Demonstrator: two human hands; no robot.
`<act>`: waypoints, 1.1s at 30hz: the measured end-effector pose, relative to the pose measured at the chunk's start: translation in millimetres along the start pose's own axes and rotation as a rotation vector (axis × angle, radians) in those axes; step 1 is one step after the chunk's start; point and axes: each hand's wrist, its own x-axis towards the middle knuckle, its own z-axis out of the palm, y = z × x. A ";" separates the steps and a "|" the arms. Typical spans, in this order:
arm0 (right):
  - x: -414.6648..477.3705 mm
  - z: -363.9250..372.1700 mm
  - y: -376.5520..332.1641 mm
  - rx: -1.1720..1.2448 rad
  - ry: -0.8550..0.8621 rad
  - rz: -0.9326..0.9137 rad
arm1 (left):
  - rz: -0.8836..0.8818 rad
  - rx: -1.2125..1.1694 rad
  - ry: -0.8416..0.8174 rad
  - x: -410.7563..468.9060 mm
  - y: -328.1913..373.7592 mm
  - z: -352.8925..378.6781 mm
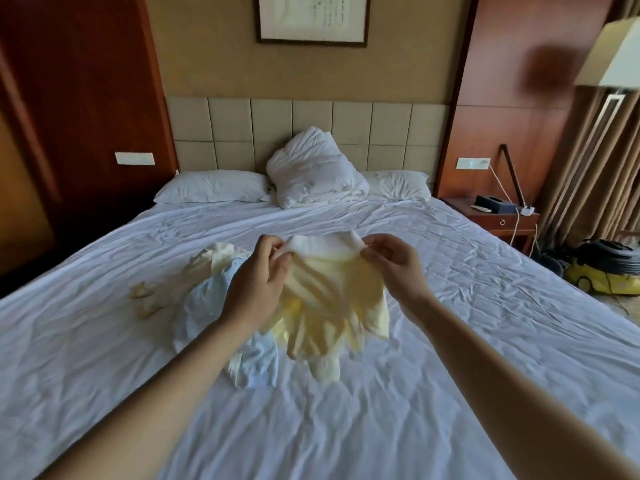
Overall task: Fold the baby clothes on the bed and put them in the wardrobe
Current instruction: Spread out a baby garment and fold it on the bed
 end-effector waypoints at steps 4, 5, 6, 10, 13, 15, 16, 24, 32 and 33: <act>8.7 -0.6 -13.0 -0.074 -0.016 -0.100 | 0.106 0.098 0.008 -1.6 -0.1 -24.7; 5.4 -0.2 -9.2 -0.110 -0.030 -0.102 | 0.122 0.134 -0.006 -8.3 -3.9 -25.5; -0.4 1.0 -1.8 -0.155 -0.051 -0.087 | 0.135 0.162 -0.031 -18.1 -9.3 -24.4; -47.4 8.0 53.7 -0.396 -0.175 0.026 | 0.078 0.248 -0.230 -83.9 -47.0 -6.5; -95.6 10.7 99.2 -0.494 -0.281 0.154 | -0.033 0.292 -0.392 -143.0 -70.3 10.1; -125.7 12.1 119.5 -0.545 -0.331 0.219 | -0.104 0.299 -0.478 -177.3 -77.4 17.1; -138.7 12.5 126.3 -0.564 -0.351 0.243 | -0.120 0.295 -0.497 -191.9 -79.4 19.8; -196.4 9.0 151.2 -0.715 -0.517 0.339 | -0.203 0.254 -0.577 -256.6 -92.6 14.8; -203.2 3.7 156.7 -0.755 -0.468 0.302 | -0.306 0.354 -0.399 -267.2 -100.3 -4.4; -203.4 4.2 156.8 -0.764 -0.464 0.306 | -0.330 0.377 -0.409 -268.3 -100.9 -4.9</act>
